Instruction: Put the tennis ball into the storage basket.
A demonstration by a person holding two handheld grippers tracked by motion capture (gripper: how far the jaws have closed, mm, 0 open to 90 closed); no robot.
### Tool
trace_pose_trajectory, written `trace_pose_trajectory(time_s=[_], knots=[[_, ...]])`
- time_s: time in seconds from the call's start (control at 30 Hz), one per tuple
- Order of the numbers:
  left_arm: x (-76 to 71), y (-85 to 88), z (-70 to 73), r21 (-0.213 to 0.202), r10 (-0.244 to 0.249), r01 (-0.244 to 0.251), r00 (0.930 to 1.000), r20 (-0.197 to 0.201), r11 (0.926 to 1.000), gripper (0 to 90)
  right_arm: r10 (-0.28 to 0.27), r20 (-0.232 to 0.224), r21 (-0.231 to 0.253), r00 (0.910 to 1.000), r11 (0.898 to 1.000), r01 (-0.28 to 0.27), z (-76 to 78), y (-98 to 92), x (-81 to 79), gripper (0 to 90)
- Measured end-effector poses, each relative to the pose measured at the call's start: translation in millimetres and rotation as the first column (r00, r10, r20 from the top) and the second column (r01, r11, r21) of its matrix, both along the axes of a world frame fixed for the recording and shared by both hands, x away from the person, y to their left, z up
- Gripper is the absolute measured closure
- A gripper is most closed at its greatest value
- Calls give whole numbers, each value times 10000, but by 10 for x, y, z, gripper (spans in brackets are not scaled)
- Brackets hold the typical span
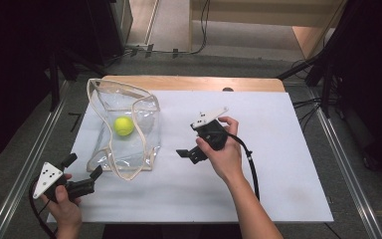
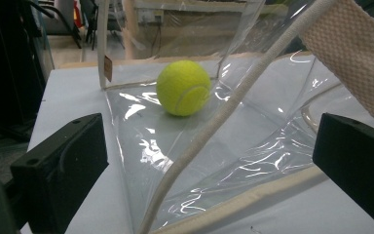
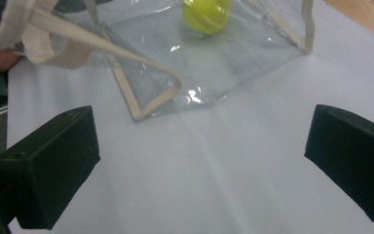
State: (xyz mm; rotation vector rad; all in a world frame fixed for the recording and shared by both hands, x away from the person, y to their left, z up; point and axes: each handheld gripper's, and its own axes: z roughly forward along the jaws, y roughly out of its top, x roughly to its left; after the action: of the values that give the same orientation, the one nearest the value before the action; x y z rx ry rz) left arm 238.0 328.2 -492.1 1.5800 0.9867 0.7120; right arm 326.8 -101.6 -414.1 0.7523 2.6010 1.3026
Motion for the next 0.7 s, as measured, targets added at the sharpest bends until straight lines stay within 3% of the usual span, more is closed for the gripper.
trace_pose_trajectory(time_s=[0.27,0.7], knots=[[-2,-21,-2,246,20,-20,10000,-27,9997,0,-359,-67,91,9993,9993,359,-270,-173,-203,0],[-6,-29,-5,325,52,-51,10000,-34,9995,0,-1032,53,159,9946,9945,1031,-361,-512,-395,0]])
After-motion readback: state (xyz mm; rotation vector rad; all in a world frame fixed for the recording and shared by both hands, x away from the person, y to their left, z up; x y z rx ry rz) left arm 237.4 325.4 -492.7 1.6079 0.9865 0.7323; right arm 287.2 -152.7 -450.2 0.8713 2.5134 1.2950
